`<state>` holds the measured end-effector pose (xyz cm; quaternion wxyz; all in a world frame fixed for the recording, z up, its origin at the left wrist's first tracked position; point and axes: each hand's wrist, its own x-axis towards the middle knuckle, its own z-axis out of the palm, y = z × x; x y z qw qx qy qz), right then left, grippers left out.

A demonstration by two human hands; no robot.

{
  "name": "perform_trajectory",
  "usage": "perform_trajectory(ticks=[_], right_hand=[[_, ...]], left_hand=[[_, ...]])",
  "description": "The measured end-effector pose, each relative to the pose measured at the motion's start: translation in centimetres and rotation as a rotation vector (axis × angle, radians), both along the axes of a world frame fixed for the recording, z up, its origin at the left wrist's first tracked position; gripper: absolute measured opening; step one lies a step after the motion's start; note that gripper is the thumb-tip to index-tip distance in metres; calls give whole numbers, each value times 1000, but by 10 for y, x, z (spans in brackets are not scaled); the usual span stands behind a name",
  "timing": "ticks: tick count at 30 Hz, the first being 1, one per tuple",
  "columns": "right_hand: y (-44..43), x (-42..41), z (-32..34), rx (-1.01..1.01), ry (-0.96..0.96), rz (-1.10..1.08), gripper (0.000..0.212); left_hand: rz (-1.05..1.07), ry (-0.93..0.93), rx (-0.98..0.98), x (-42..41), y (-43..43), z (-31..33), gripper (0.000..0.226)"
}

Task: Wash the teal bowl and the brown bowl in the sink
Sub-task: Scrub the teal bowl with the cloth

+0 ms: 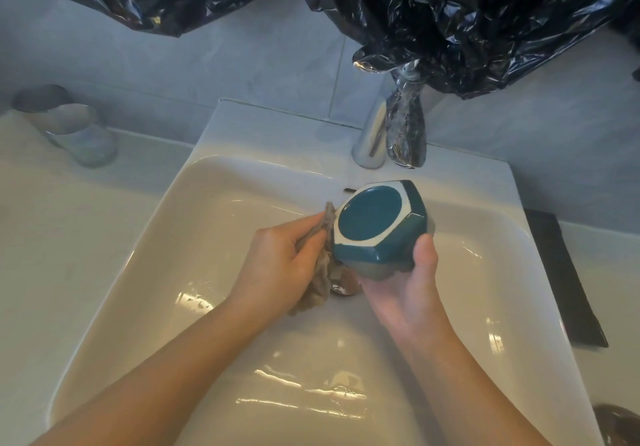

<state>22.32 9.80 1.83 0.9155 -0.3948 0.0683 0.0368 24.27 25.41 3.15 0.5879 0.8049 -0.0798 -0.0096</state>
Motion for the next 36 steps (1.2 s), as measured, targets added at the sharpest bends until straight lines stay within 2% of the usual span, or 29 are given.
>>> perform_trajectory(ticks=[1, 4, 6, 9, 11, 14, 17, 20, 23, 25, 30, 33, 36], right_hand=[[-1, 1, 0, -11, 14, -29, 94], [-7, 3, -3, -62, 6, -83, 100], [-13, 5, -8, -73, 2, -110, 105], [-18, 4, -12, -64, 12, -83, 104], [-17, 2, -8, -37, 41, -45, 100], [-9, 0, -6, 16, 44, 67, 89], [-2, -2, -7, 27, 81, 169, 90], [0, -6, -13, -65, 62, 266, 80], [0, -10, -18, -158, 51, 362, 66], [-1, -10, -20, -186, 67, 388, 64], [-1, -8, -16, -285, 106, 396, 79], [0, -7, -13, -191, 222, 307, 73], [0, -5, -14, -178, 161, 250, 88]], left_hand=[[-15, 7, -1, -2, -2, -1, 18], [-74, -66, 60, -7, -4, -3, 25], [-129, -165, 99, -6, 0, 0, 16], [-69, -291, 97, 0, 7, 5, 42], [39, -226, 24, 5, 9, 4, 38], [147, -105, 58, 13, 12, 2, 31], [141, -57, 91, 12, 12, 4, 30], [85, -18, 26, 7, 7, 12, 44], [96, -133, 78, 8, 12, 10, 34], [67, -206, 153, 10, 16, 7, 23], [-69, -405, 241, 15, 24, 2, 31], [-151, -531, 243, 16, 24, 2, 31], [-220, -588, 217, 11, 16, 1, 31]])
